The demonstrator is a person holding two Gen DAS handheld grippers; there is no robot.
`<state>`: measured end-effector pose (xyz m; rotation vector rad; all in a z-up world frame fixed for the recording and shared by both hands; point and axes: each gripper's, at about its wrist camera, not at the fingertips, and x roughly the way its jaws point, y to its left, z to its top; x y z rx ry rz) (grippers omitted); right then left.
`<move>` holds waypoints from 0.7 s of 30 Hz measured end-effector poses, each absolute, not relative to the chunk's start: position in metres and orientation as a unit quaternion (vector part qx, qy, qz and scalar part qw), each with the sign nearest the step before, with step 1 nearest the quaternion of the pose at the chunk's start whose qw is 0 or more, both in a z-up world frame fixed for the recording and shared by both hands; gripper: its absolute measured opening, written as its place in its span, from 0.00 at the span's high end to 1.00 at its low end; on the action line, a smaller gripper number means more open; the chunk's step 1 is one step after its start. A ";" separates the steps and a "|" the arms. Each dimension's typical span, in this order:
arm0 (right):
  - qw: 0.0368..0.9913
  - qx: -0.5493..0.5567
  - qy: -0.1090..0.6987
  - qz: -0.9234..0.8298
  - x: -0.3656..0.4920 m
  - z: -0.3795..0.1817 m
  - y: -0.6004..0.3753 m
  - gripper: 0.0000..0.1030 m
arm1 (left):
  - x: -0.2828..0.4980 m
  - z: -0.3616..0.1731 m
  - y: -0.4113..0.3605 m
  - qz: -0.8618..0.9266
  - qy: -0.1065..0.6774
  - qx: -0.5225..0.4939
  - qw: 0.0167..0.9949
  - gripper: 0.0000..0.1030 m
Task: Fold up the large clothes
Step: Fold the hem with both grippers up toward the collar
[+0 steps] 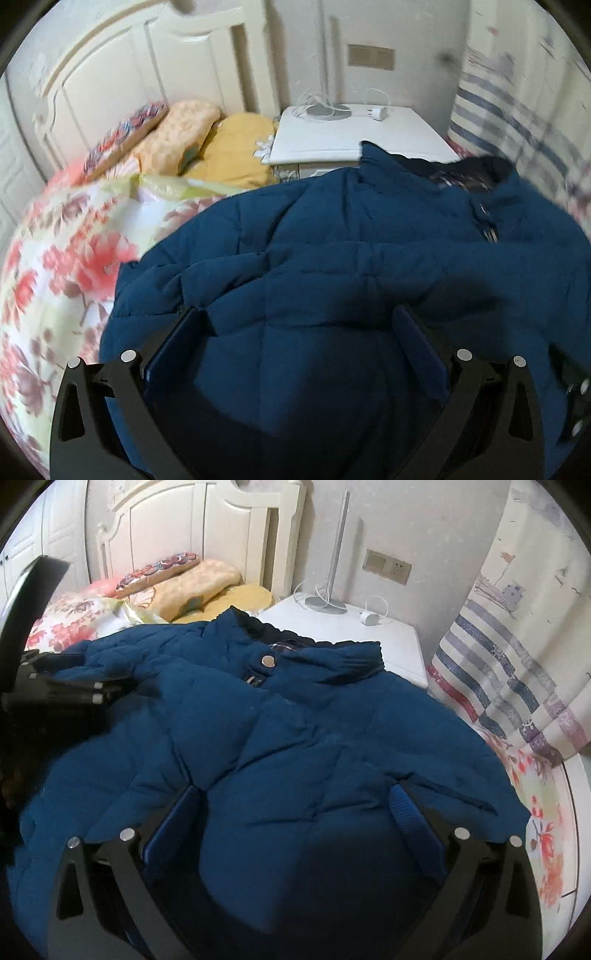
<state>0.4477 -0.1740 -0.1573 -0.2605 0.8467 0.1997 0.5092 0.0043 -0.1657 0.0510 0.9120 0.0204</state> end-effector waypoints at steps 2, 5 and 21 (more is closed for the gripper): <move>0.890 -0.130 0.424 0.106 0.451 -0.149 -0.178 0.03 | 0.508 -0.166 0.002 0.015 0.438 0.036 0.898 0.04; 0.908 -0.089 0.405 0.059 0.449 -0.127 -0.214 0.03 | 0.506 -0.166 0.000 0.020 0.431 0.042 0.901 0.04; 0.953 -0.091 0.285 0.049 0.396 -0.098 -0.217 0.02 | 0.505 -0.166 -0.004 0.030 0.425 0.043 0.904 0.04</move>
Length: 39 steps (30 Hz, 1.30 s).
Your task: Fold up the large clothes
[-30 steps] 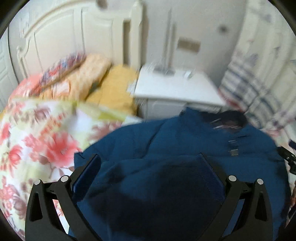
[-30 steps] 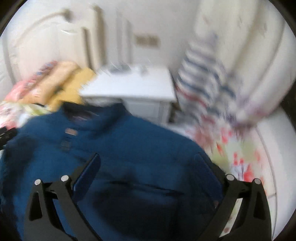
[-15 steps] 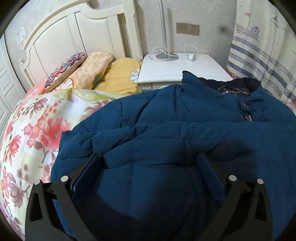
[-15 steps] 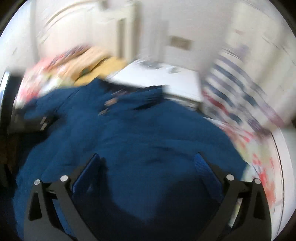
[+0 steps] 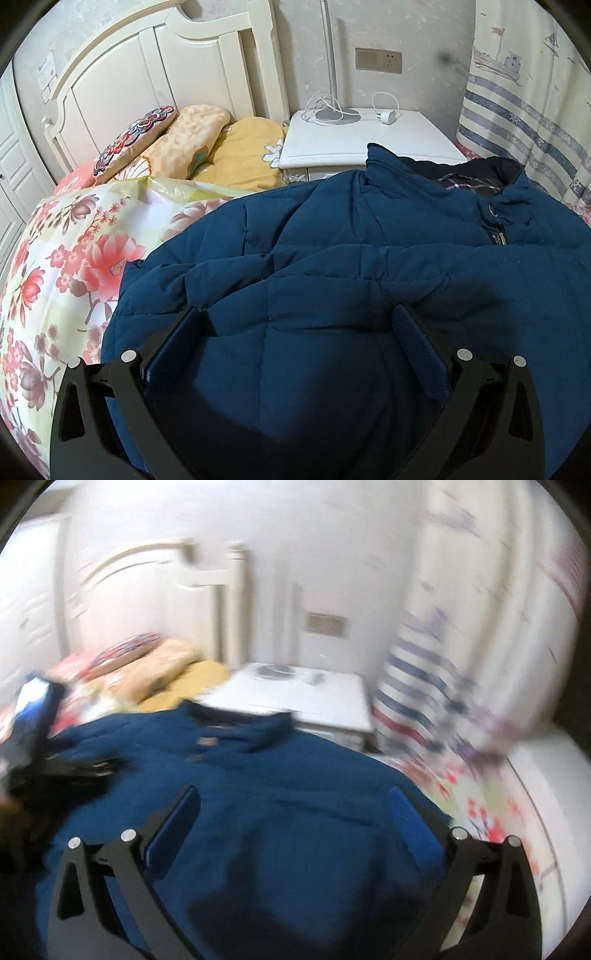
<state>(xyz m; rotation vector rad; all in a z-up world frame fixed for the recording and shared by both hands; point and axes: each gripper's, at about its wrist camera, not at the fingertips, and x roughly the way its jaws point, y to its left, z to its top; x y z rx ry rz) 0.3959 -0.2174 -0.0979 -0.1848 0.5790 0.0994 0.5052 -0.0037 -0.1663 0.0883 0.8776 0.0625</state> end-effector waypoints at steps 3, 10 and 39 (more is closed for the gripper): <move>0.924 -0.144 0.340 0.103 0.399 -0.120 -0.183 0.03 | 0.504 -0.166 -0.003 0.035 0.421 0.045 0.905 0.04; 0.898 -0.113 0.404 0.132 0.418 -0.160 -0.193 0.02 | 0.503 -0.165 -0.006 0.042 0.417 0.052 0.907 0.04; 0.884 -0.086 0.460 0.020 0.347 -0.158 -0.209 0.02 | 0.373 -0.153 -0.048 -0.075 0.424 0.072 0.900 0.04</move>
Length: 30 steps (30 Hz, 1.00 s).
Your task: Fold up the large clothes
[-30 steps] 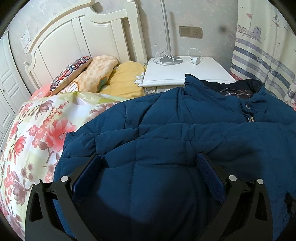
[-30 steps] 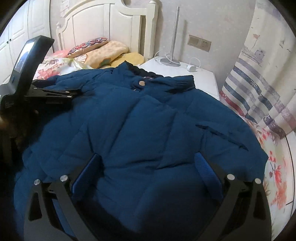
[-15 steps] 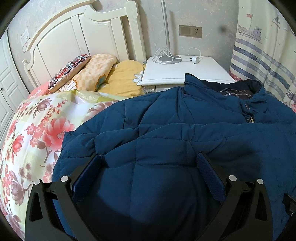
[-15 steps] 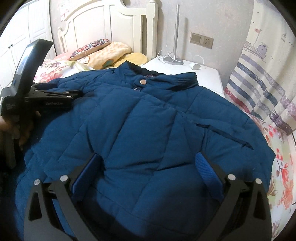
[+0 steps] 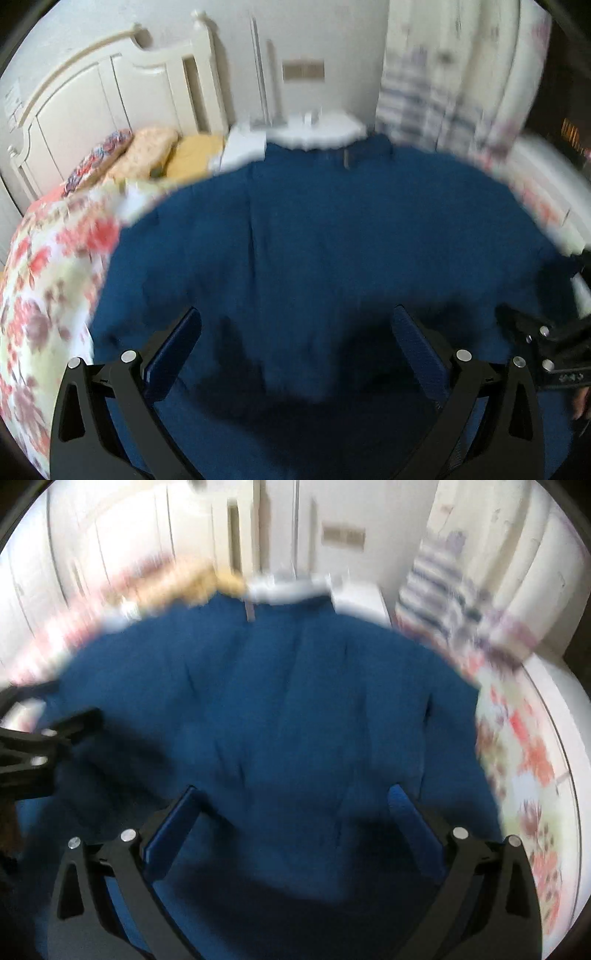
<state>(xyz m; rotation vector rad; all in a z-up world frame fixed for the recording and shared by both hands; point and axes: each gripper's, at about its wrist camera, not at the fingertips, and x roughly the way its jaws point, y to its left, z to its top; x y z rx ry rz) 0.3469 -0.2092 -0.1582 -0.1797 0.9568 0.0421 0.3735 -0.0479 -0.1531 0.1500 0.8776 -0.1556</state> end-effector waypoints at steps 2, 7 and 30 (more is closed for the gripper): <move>0.888 -0.110 0.448 0.000 0.339 -0.162 -0.199 0.02 | 0.371 -0.169 -0.044 -0.078 0.429 0.069 0.897 0.04; 0.901 -0.103 0.420 0.041 0.302 -0.142 -0.167 0.03 | 0.339 -0.137 -0.031 -0.089 0.394 0.027 0.915 0.04; 0.890 0.000 0.453 -0.051 0.301 -0.169 -0.284 0.02 | 0.346 -0.177 0.038 0.020 0.460 0.006 0.888 0.04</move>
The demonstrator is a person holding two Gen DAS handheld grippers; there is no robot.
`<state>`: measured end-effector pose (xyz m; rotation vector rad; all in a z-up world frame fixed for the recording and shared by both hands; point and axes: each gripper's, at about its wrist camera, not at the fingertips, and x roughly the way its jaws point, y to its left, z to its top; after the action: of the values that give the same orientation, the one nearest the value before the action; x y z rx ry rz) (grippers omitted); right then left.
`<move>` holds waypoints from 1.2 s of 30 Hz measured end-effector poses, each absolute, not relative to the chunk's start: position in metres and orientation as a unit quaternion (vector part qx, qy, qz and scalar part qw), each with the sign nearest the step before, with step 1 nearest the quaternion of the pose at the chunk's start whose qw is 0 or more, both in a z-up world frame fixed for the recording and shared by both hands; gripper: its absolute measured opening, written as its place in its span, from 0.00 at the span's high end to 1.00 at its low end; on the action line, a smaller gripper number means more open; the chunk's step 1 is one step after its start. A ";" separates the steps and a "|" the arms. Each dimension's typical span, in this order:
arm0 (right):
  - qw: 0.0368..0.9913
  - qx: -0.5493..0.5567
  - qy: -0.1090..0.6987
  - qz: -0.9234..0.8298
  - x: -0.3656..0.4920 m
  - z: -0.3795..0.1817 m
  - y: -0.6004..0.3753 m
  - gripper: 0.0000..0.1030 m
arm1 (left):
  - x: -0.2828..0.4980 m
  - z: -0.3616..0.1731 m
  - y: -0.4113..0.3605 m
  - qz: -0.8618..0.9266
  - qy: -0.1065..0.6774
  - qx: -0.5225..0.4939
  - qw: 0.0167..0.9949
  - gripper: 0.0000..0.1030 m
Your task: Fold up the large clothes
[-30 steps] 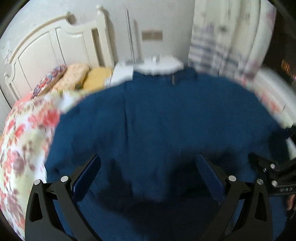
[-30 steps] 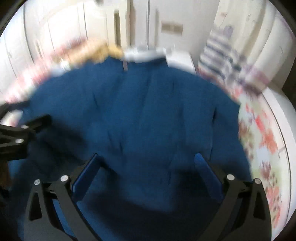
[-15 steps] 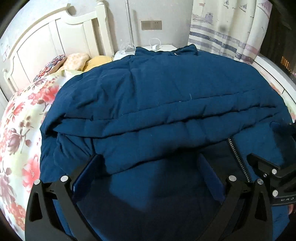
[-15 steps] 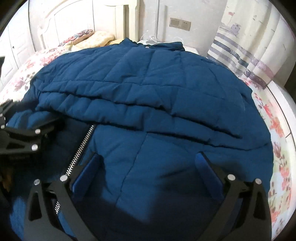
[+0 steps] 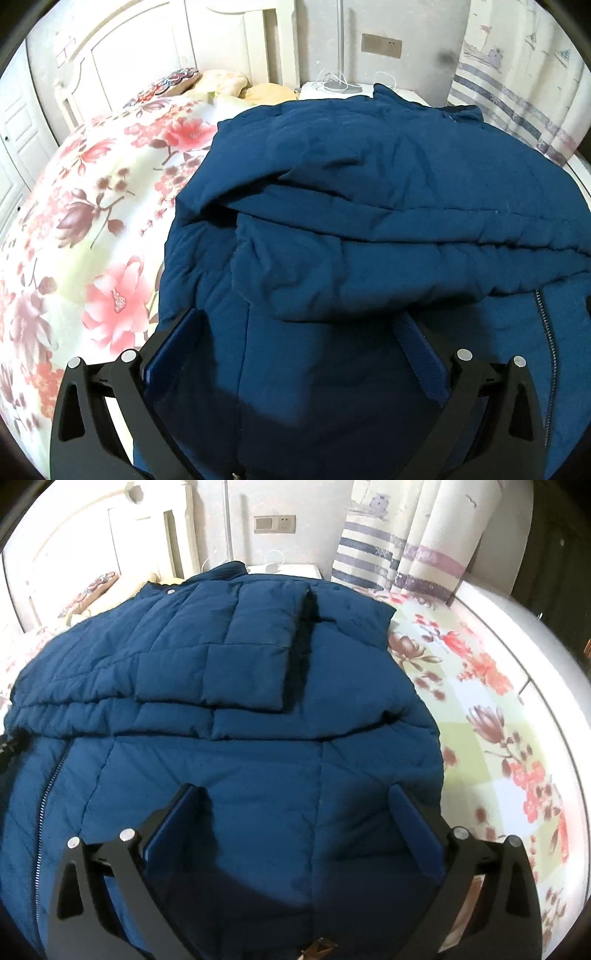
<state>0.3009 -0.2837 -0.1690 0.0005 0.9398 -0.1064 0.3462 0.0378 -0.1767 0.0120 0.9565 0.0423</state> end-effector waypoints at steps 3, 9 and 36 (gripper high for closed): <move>0.887 -0.016 0.456 -0.071 0.283 -0.156 -0.268 0.03 | 0.334 -0.160 0.035 0.022 0.445 0.005 0.895 0.04; 0.887 -0.093 0.450 0.045 0.255 -0.154 -0.177 0.03 | 0.291 -0.133 -0.007 -0.063 0.407 0.047 0.910 0.04; 0.912 -0.043 0.408 -0.003 0.194 -0.139 -0.221 0.02 | 0.218 -0.146 0.045 -0.025 0.416 -0.008 0.909 0.04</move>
<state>0.1942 -0.2214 -0.1393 -0.0892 0.8413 -0.0064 0.2179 0.0451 -0.1461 -0.0155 0.8572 -0.0512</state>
